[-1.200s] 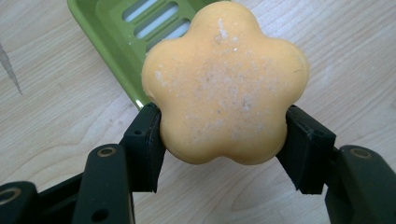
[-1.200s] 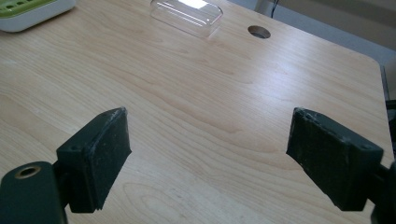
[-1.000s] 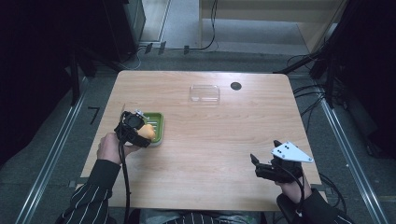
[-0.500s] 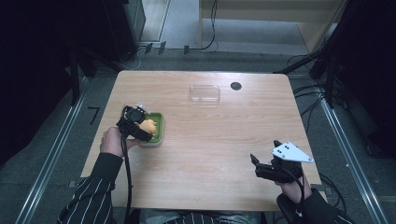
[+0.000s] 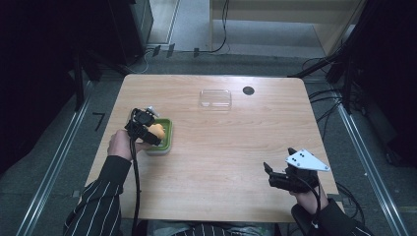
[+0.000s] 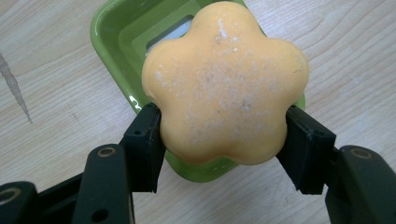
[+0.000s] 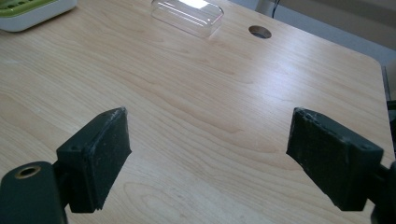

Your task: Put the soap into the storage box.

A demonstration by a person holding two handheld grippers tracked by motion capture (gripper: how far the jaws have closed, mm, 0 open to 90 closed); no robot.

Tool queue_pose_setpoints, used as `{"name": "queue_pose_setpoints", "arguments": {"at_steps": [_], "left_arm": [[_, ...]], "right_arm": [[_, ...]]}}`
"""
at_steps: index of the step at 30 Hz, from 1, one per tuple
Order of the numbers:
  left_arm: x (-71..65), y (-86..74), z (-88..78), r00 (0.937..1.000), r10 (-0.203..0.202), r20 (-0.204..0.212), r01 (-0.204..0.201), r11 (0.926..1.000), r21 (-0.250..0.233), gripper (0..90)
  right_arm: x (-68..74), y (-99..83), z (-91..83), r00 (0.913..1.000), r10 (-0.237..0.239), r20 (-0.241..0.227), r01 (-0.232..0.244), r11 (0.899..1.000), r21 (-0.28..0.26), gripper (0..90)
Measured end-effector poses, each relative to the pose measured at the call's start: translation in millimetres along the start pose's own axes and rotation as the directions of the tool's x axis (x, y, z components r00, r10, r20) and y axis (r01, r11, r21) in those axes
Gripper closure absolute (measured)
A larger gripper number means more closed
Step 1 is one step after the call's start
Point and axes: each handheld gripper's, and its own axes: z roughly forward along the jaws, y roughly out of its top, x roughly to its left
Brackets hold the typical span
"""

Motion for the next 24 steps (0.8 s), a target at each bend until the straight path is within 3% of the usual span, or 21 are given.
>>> {"name": "queue_pose_setpoints", "arguments": {"at_steps": [24], "left_arm": [[6.4,11.1,17.3,0.9999,0.007,-0.012,-0.007,0.9978,0.066,39.3]], "right_arm": [[0.0,-0.1,-0.1,1.0,-0.001,0.001,0.001,1.0,0.001,13.7]]}}
